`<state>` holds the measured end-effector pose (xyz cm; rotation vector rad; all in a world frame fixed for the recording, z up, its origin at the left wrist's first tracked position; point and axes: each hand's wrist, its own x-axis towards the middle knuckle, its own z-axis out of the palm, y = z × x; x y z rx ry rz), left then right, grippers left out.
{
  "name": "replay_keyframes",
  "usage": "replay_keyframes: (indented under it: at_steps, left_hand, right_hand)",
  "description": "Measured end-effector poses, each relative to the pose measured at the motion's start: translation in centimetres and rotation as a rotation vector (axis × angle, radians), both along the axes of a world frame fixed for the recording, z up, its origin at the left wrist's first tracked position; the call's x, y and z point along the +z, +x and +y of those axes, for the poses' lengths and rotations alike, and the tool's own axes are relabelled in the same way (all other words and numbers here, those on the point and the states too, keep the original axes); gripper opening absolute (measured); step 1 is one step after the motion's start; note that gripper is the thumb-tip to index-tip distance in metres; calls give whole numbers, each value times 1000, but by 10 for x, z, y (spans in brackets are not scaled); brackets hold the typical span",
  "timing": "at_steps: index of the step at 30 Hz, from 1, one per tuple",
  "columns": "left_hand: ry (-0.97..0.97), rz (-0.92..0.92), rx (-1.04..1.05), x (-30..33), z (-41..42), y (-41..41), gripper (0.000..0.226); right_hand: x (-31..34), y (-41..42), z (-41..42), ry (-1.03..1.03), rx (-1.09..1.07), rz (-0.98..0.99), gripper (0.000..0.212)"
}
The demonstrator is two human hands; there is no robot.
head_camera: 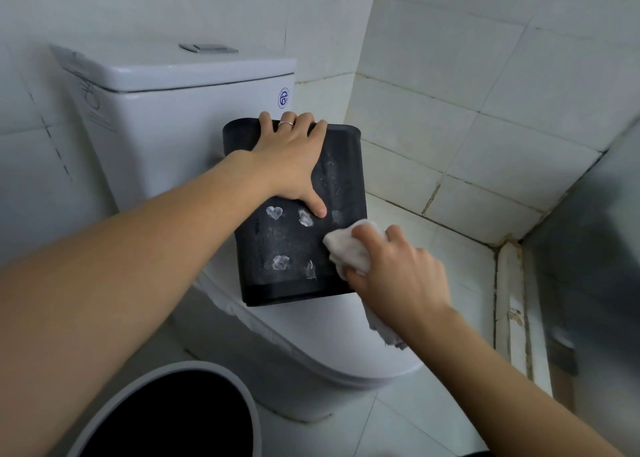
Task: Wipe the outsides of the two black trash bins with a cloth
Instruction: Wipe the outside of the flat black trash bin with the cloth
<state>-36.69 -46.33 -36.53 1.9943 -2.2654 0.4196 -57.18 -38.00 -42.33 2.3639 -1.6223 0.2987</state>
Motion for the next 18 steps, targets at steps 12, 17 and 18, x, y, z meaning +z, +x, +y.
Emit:
replay_keyframes:
  at_steps: [12, 17, 18]
  left_hand:
    - [-17, -2, 11, -3, 1, 2, 141]
    - [-18, 4, -3, -2, 2, 2, 141]
    - [-19, 3, -7, -1, 2, 1, 143]
  right_hand:
    - [-7, -1, 17, -51, 11, 94, 31]
    - [-1, -1, 14, -33, 11, 94, 32]
    - [2, 1, 7, -34, 3, 57, 33]
